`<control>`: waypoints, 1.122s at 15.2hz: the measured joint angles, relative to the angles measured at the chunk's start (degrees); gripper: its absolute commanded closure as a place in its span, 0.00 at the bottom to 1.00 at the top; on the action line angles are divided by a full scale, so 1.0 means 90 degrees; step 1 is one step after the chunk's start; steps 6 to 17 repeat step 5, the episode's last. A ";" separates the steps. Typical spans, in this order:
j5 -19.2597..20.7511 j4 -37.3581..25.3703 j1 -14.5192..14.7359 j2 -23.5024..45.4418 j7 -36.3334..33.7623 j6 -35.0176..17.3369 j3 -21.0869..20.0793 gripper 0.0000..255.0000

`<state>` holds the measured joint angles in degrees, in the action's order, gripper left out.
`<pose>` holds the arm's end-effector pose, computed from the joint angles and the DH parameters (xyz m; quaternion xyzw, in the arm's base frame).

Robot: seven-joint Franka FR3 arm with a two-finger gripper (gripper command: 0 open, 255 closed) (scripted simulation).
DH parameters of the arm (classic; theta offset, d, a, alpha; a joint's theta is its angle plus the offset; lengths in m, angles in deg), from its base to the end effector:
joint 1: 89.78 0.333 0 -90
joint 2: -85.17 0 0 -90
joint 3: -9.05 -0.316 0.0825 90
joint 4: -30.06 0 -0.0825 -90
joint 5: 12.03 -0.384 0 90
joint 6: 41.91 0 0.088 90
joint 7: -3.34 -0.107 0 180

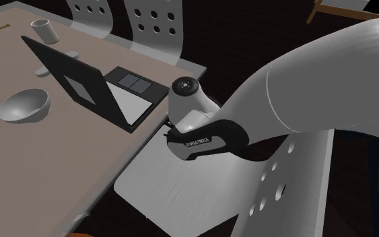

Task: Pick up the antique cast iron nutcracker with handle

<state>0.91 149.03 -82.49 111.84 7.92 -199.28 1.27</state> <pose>0.5853 0.1648 0.2235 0.9604 0.2563 0.1080 0.0148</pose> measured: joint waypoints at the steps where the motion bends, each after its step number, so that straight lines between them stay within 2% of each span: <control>1: -0.0024 -0.0016 -0.0014 -0.0051 0.0020 0.0067 -0.0022 1.00; 5: -0.0117 0.0037 -0.0077 -0.0311 0.0101 0.0278 -0.0100 1.00; 17: -0.0117 0.0037 -0.0077 -0.0311 0.0101 0.0278 -0.0100 1.00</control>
